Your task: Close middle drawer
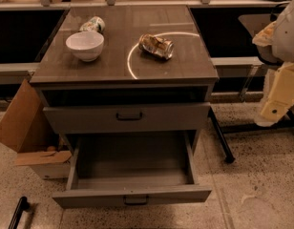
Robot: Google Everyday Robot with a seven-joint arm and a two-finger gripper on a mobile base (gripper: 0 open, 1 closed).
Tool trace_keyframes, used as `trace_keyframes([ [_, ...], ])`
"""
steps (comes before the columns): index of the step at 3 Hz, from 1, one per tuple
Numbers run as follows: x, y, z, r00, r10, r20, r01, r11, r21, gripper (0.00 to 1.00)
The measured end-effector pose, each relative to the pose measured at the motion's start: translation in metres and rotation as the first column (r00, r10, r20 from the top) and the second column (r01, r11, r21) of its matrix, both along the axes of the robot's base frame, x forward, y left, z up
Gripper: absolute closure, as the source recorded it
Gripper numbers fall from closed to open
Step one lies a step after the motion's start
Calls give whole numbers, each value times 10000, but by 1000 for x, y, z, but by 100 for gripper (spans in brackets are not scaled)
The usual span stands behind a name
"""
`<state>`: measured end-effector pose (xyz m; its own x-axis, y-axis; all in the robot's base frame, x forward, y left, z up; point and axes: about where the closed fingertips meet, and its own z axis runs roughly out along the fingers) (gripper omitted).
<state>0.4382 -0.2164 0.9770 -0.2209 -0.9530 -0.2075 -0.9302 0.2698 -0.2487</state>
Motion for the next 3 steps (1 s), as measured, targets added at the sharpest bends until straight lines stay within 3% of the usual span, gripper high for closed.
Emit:
trace_keyframes([
  [1, 0, 0, 0, 10000, 0, -2, 0, 10000, 3, 0],
  [2, -12, 6, -21, 9990, 87, -437, -65, 9987, 501, 0],
  [3, -38, 29, -68, 9925, 319, -1182, -127, 9870, 1599, 0],
])
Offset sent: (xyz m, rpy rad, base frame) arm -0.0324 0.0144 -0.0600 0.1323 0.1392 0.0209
